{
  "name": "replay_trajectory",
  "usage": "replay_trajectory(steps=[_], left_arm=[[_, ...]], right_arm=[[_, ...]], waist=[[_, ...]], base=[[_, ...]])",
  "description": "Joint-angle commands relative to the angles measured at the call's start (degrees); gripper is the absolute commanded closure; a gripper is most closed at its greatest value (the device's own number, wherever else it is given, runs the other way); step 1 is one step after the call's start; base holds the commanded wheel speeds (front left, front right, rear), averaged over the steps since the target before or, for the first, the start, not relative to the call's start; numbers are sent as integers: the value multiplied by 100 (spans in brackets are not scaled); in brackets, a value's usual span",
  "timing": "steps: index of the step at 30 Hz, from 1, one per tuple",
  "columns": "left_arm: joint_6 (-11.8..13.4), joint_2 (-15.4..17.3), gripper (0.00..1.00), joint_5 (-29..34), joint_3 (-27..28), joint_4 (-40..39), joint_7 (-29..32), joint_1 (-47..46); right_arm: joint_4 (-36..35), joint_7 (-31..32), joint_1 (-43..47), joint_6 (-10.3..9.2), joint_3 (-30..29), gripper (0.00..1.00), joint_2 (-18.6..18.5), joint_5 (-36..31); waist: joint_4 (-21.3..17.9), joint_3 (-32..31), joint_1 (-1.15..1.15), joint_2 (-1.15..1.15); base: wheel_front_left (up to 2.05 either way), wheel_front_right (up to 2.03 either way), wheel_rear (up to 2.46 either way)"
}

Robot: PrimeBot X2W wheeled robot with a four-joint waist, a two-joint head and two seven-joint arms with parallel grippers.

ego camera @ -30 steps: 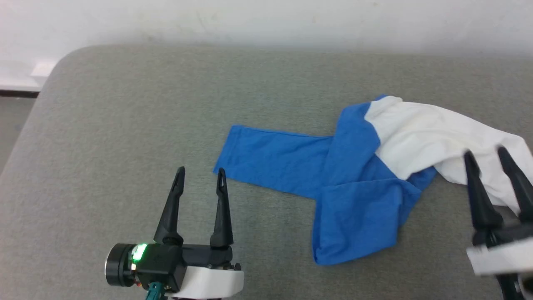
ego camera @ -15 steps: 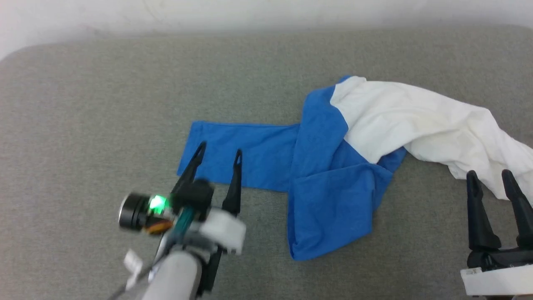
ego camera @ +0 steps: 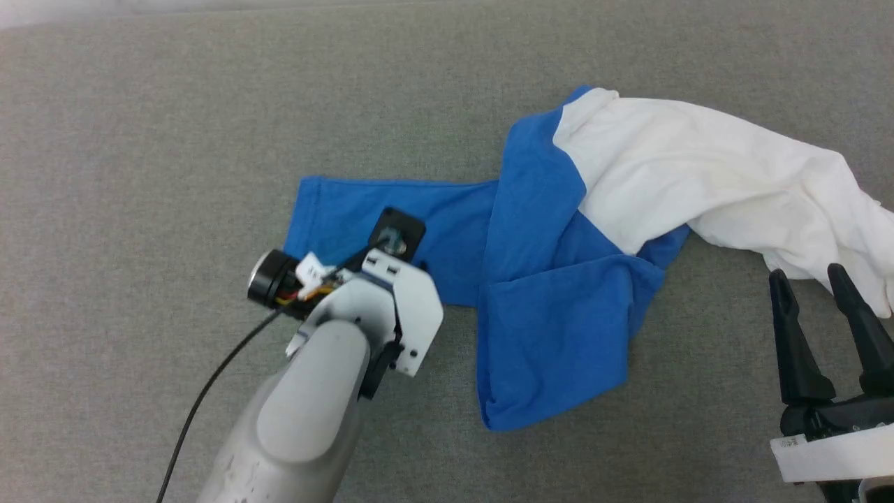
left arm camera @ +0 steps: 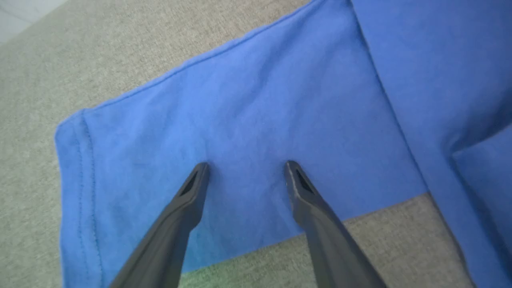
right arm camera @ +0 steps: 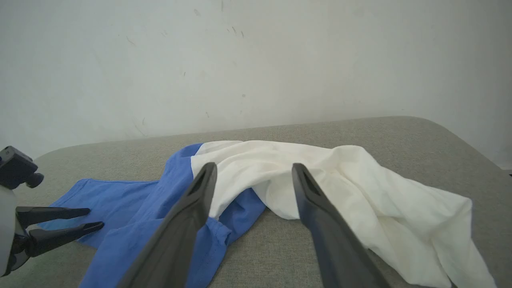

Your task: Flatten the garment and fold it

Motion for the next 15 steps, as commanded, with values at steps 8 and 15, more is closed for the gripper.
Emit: replay_trajectory(steps=[8,15], left_arm=[[-308,-121,100,-292,-244,871,720,-325],[243,-185,100,-924,186,132,-484,-135]], right_arm=[[20,-23,-175,-4,43,0,-139,126],[102,-31,-136,-4,106,0,-61,81]], waist=[[-88,187,-1,0],[94,-103,-1,0]], base=[[0,0,0],[0,0,0]])
